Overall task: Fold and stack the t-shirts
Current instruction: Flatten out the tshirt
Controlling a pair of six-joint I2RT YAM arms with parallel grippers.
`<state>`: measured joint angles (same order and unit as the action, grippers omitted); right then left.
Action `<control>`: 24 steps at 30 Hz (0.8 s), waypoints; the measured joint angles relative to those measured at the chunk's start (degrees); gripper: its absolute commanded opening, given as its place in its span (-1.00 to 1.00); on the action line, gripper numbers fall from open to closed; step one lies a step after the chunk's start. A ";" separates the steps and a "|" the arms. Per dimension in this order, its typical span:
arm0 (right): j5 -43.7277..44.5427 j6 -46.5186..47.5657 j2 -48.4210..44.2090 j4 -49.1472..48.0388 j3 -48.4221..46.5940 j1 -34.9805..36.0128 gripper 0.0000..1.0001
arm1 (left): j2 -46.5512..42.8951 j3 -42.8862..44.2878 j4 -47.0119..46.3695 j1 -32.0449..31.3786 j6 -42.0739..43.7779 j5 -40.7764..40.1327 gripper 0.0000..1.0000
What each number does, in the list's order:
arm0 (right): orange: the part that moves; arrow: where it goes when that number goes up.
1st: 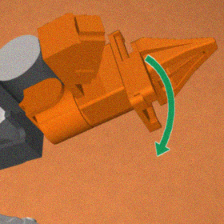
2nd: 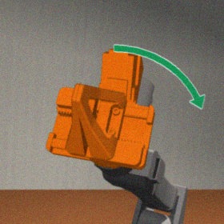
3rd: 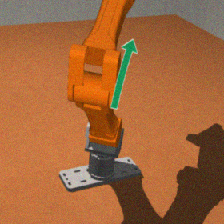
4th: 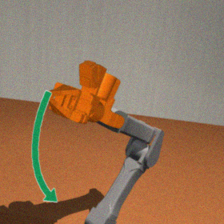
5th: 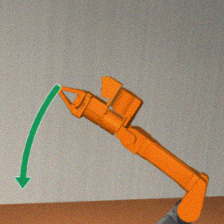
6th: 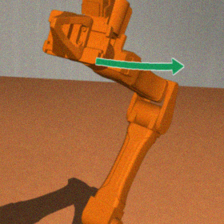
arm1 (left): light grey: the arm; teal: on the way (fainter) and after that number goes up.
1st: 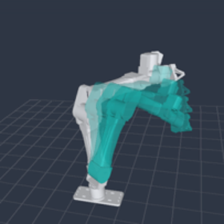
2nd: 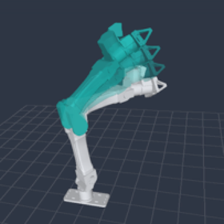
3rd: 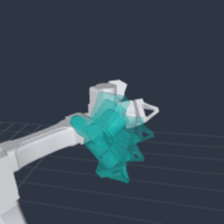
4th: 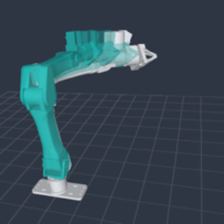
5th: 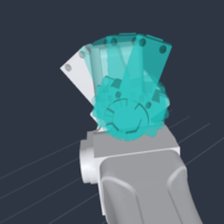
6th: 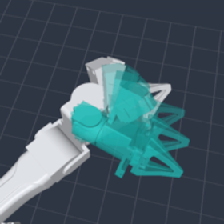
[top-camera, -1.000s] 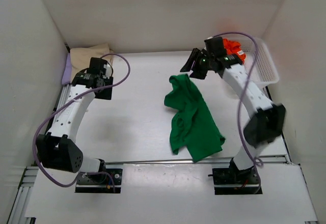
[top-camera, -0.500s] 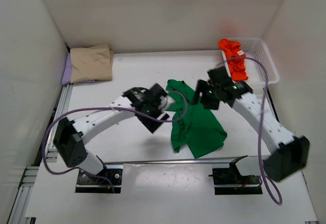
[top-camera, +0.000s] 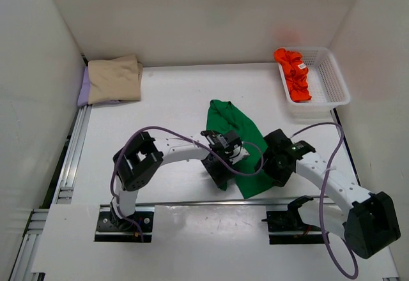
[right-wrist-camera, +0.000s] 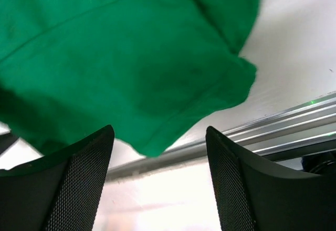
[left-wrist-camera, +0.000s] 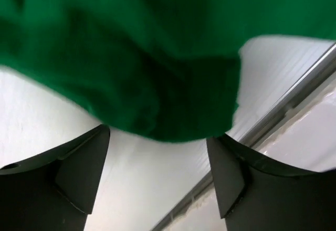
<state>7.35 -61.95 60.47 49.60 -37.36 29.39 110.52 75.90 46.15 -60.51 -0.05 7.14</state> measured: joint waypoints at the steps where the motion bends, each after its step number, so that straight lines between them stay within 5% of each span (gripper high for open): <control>1: 0.44 -0.81 0.26 -0.15 0.28 -0.22 0.53 | 0.11 0.33 -0.98 0.00 -0.13 0.59 0.56; 7: 0.85 -2.25 5.99 -2.71 2.54 -3.87 0.49 | 2.78 2.54 -3.45 0.81 -0.28 5.05 -0.75; 10: 0.11 -1.88 7.67 -4.63 4.48 -4.79 -0.12 | 3.34 2.91 -4.13 1.92 -0.15 6.97 -0.80; 11: -0.24 -1.77 8.04 -5.01 4.85 -5.03 -0.47 | 3.34 2.91 -4.17 2.34 -0.17 7.48 -0.80; 14: -1.60 -1.07 8.17 -6.25 4.92 -5.97 -1.00 | 3.28 2.91 -3.96 5.95 -0.15 8.07 -0.80; 19: -1.01 1.60 6.01 -4.04 1.29 -7.78 -1.00 | -1.16 2.93 -1.27 22.99 -0.15 5.57 -0.80; 24: -0.17 5.84 -1.53 -1.99 -12.70 -13.18 -1.00 | -11.13 5.77 2.62 41.90 -0.24 -0.74 -0.80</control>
<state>7.18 -56.12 58.94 47.62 -50.06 16.21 99.39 81.67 48.77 -18.61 -0.30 6.39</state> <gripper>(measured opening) 0.011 0.133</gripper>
